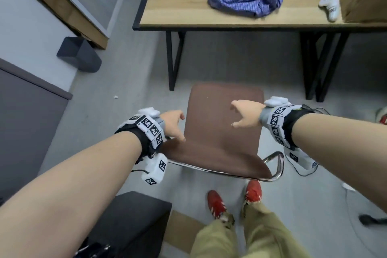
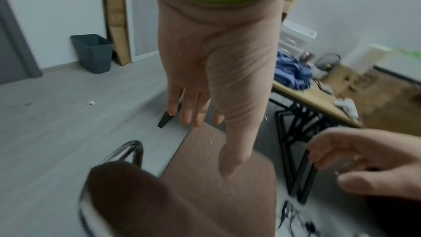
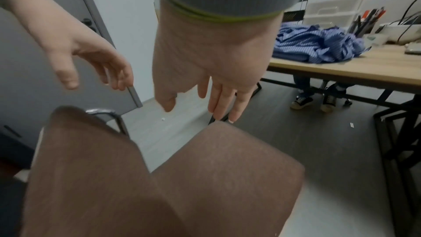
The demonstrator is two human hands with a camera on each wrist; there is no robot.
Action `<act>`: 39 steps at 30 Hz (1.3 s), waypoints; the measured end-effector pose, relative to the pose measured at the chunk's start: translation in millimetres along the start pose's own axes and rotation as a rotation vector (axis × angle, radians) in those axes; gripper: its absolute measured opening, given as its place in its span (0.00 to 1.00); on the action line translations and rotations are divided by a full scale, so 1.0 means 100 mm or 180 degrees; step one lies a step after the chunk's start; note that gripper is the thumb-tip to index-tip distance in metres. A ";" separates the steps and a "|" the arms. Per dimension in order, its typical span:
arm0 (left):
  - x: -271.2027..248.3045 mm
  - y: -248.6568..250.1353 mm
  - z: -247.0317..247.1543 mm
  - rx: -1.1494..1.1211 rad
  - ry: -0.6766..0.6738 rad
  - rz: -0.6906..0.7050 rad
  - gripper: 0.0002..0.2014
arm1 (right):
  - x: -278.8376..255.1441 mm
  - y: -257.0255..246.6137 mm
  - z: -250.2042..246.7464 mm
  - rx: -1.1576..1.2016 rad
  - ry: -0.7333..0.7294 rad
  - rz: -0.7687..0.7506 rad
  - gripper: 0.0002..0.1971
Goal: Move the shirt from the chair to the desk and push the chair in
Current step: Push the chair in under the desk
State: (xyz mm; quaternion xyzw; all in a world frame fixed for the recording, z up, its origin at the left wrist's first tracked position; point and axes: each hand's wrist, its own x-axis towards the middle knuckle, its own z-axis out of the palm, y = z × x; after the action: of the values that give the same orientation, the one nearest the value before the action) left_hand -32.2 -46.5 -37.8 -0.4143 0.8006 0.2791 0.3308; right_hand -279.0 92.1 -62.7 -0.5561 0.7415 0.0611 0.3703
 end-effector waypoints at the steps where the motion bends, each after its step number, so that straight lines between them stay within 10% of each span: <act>1: 0.00 0.00 0.14 0.0317 -0.0121 0.0133 0.53 | -0.04 -0.03 0.14 -0.0013 -0.0147 -0.0011 0.38; 5: 0.09 -0.05 0.60 0.1439 -0.0509 0.0485 0.72 | -0.18 -0.15 0.63 -0.0131 -0.0771 -0.0111 0.53; 17: 0.31 0.09 0.80 0.1834 -0.0139 0.0947 0.65 | -0.18 -0.15 1.12 -0.0919 -0.0804 -0.0239 0.46; 24: 0.67 0.35 0.27 0.1920 0.0364 0.0831 0.72 | 0.02 0.09 0.64 -0.0986 0.0140 0.0091 0.50; 30: 1.06 0.61 -0.26 0.1842 0.1063 0.0279 0.80 | 0.44 0.41 0.10 -0.1042 0.0702 0.0322 0.85; 39: 1.91 1.04 -1.19 0.1683 0.1446 0.0067 0.59 | 1.26 0.96 -0.96 -0.1001 0.0841 0.0463 0.86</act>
State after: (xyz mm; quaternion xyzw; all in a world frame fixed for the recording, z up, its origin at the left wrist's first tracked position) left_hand -239.5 -172.0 -90.8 -0.3576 0.9026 -0.0339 0.2372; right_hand -422.0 -19.0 -102.3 -0.5553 0.8031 0.1292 0.1732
